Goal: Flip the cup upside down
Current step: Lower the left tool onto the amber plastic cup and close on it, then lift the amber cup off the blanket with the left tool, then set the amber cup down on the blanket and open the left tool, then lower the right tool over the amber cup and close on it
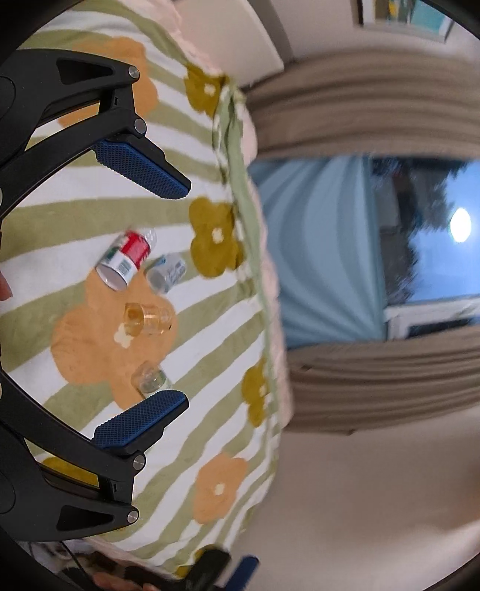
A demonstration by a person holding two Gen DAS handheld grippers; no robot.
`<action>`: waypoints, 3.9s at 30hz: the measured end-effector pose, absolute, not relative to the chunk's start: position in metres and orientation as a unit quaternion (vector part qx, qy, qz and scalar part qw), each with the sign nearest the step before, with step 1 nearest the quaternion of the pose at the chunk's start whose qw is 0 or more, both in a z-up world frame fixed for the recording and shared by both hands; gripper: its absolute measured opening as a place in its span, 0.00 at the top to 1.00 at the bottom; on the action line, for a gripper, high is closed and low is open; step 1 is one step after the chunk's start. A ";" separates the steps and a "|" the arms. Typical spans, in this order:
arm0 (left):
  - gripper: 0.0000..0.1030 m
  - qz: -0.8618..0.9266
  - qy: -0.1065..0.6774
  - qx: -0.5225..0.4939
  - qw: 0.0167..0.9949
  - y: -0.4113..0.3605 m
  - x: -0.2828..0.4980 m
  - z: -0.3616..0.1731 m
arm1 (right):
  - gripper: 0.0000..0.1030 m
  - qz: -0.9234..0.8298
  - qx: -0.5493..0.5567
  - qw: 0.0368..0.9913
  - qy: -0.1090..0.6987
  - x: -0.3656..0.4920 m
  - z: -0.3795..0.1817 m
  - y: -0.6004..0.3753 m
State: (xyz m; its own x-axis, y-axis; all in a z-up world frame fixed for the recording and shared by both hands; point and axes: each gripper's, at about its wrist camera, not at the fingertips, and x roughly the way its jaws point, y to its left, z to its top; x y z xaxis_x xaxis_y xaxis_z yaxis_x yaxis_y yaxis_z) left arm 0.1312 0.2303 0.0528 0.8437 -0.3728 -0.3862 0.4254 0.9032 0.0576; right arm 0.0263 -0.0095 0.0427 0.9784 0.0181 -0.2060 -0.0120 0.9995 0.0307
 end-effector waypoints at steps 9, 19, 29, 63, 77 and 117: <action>0.00 -0.274 0.328 0.143 0.893 0.154 0.259 0.015 | 0.00 0.005 0.015 0.993 0.117 0.031 0.041 -0.024; 0.00 -0.281 0.461 0.225 0.811 0.097 0.350 -0.071 | 0.00 -0.005 0.017 0.987 0.158 0.035 0.027 -0.043; 0.11 -0.280 0.546 0.223 0.757 0.083 0.385 -0.135 | 0.00 0.011 0.026 0.983 0.180 0.054 0.011 -0.046; 0.42 -0.364 0.542 0.247 0.716 0.095 0.225 -0.117 | 0.00 0.063 0.088 0.958 0.265 0.032 -0.024 -0.036; 0.42 -0.352 0.552 0.240 0.716 0.103 0.202 -0.156 | 0.00 0.061 0.142 0.927 0.341 0.026 -0.073 -0.038; 0.01 -0.273 0.472 0.068 0.835 0.284 0.101 -0.105 | 0.01 0.090 0.397 0.699 0.588 0.201 -0.165 -0.008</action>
State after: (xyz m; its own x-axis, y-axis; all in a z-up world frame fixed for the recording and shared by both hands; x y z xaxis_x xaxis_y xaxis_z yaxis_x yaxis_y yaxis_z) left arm 0.1006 0.2841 -0.1055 0.4050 -0.3920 -0.8260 0.5199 0.8419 -0.1446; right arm 0.2007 -0.0083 -0.1646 0.2933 0.5918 -0.7509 0.3412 0.6689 0.6604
